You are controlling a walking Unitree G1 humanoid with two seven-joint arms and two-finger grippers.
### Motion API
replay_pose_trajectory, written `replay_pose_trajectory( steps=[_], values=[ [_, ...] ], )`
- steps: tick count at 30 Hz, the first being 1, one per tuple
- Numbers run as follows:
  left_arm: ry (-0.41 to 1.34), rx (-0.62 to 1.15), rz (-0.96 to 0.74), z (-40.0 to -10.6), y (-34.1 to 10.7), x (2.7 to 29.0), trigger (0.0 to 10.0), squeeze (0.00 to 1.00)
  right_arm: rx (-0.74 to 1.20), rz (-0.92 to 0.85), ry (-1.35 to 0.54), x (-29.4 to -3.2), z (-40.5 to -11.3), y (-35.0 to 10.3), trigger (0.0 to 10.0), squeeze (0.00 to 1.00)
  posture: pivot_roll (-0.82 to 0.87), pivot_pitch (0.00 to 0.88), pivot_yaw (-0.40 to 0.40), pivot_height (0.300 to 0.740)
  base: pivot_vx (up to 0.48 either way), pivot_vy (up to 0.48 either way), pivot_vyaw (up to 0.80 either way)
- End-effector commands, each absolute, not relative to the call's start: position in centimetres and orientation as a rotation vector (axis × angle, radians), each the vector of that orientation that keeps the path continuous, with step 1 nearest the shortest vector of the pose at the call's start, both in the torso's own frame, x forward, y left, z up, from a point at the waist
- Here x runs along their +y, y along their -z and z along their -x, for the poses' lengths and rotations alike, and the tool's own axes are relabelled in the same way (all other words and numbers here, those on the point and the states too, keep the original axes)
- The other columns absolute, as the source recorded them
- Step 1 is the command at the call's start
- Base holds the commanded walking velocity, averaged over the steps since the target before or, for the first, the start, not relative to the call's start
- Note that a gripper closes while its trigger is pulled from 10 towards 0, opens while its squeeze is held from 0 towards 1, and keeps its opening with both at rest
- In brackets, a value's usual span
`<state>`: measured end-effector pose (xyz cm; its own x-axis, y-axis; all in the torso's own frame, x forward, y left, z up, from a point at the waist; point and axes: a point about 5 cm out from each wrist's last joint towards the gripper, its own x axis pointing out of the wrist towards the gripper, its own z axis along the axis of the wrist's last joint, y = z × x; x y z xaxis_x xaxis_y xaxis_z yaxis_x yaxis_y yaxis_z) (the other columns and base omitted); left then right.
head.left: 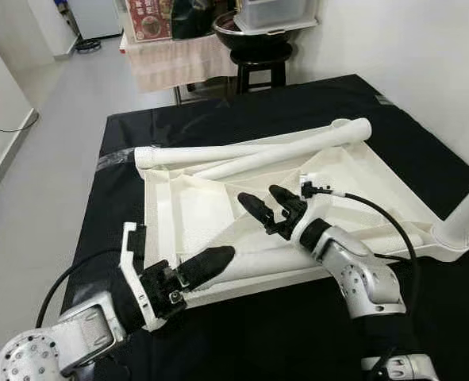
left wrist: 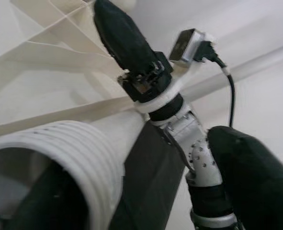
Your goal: Building children table
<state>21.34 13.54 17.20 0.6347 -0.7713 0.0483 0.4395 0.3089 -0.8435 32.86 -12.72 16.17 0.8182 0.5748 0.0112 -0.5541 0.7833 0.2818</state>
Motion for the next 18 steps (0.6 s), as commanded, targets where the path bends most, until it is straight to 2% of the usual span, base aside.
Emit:
replay_pose_trajectory(
  steps=[1, 2, 18],
  values=[
    [0.828, 0.405, 1.072, -21.03, -16.32, 12.0, 3.5, 0.0, 0.098, -0.274, -0.619, -12.33, -32.74, -15.72, 10.0, 0.0, -0.13, 0.082, 0.055, 0.74, 0.0, 0.0, 0.0],
    [0.837, 0.403, 1.077, -21.03, -16.38, 11.97, 0.0, 0.0, 0.099, -0.272, -0.618, -12.32, -32.74, -15.7, 10.0, 0.0, -0.13, 0.078, 0.054, 0.74, 0.0, 0.0, 0.0],
    [0.876, 0.423, 1.087, -20.88, -16.41, 11.78, 0.0, 0.0, 0.09, -0.275, -0.607, -12.13, -32.7, -15.61, 10.0, 0.0, -0.13, 0.061, 0.068, 0.74, 0.0, 0.0, 0.0]
  ],
)
